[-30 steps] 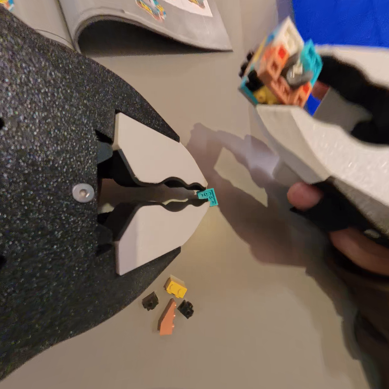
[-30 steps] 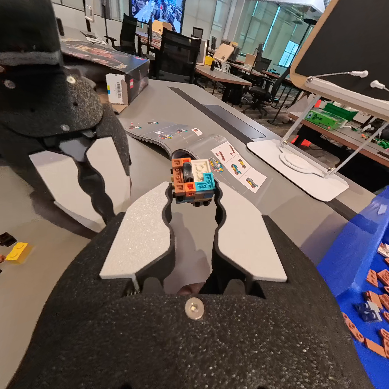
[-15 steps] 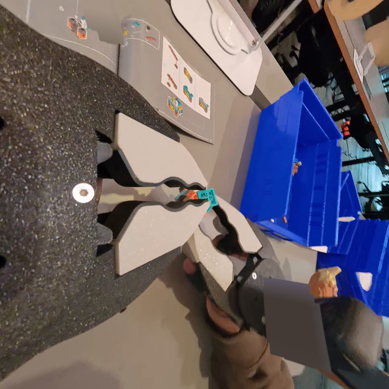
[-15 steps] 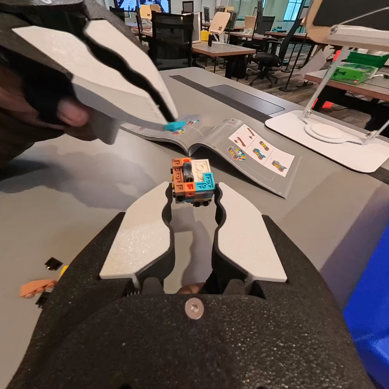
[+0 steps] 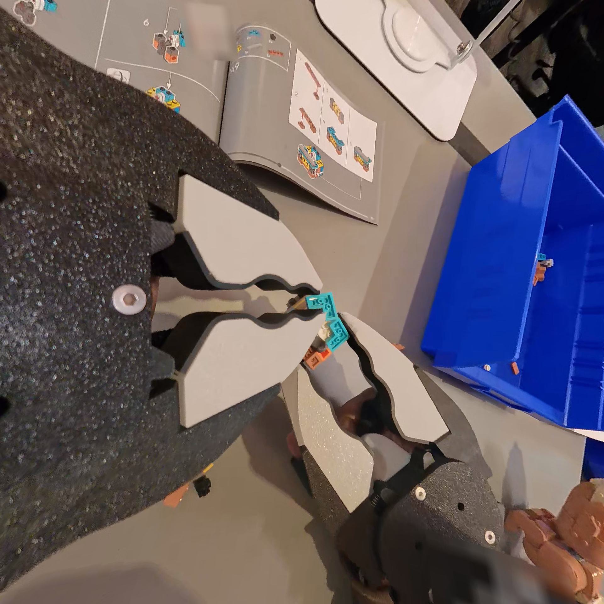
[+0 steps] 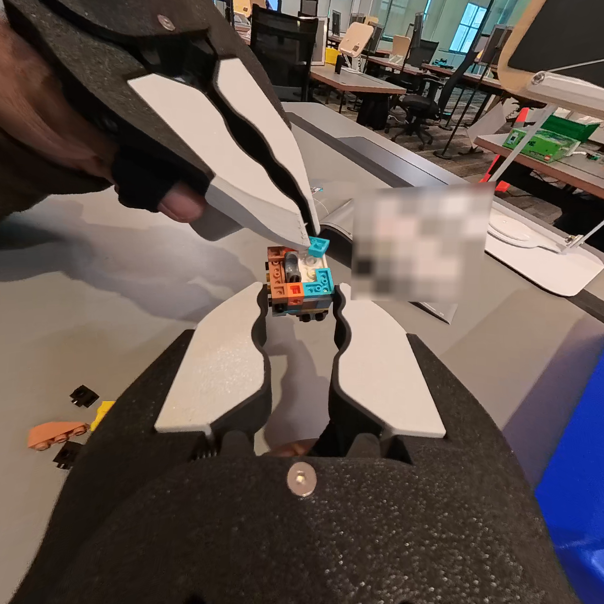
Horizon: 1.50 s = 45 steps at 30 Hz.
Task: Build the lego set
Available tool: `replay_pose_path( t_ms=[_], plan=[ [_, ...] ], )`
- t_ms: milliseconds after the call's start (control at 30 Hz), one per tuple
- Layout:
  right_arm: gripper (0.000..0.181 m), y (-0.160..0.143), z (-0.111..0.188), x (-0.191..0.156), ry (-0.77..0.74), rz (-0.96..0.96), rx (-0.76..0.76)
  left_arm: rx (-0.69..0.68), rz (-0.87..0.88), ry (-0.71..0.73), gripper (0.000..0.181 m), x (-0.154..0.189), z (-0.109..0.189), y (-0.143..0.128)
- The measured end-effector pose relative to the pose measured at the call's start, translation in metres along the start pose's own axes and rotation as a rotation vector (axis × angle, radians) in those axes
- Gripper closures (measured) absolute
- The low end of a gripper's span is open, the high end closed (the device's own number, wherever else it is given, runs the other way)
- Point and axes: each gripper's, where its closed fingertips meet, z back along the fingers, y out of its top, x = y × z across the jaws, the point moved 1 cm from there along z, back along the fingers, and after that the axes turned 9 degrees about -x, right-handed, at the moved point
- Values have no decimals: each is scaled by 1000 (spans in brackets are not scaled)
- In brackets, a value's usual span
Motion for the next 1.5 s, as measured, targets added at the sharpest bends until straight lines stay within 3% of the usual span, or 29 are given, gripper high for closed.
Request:
replay_pose_path(
  t_ms=[633, 800, 933, 1200, 1500],
  plan=[
    [143, 2, 0, -3, 9, 28, 17, 12, 48, -72, 171, 3, 1, 0],
    [143, 3, 2, -3, 18, 22, 27, 60, 40, -118, 167, 3, 10, 5],
    [143, 4, 3, -3, 32, 24, 40, 184, -34, -106, 165, -7, 19, 11],
    [143, 5, 6, -3, 66, 19, 64, 348, -80, -111, 165, -17, 10, 7],
    [143, 5, 6, -5, 69, 29, 62, 312, -129, -98, 165, -9, 3, 3]
  ],
)
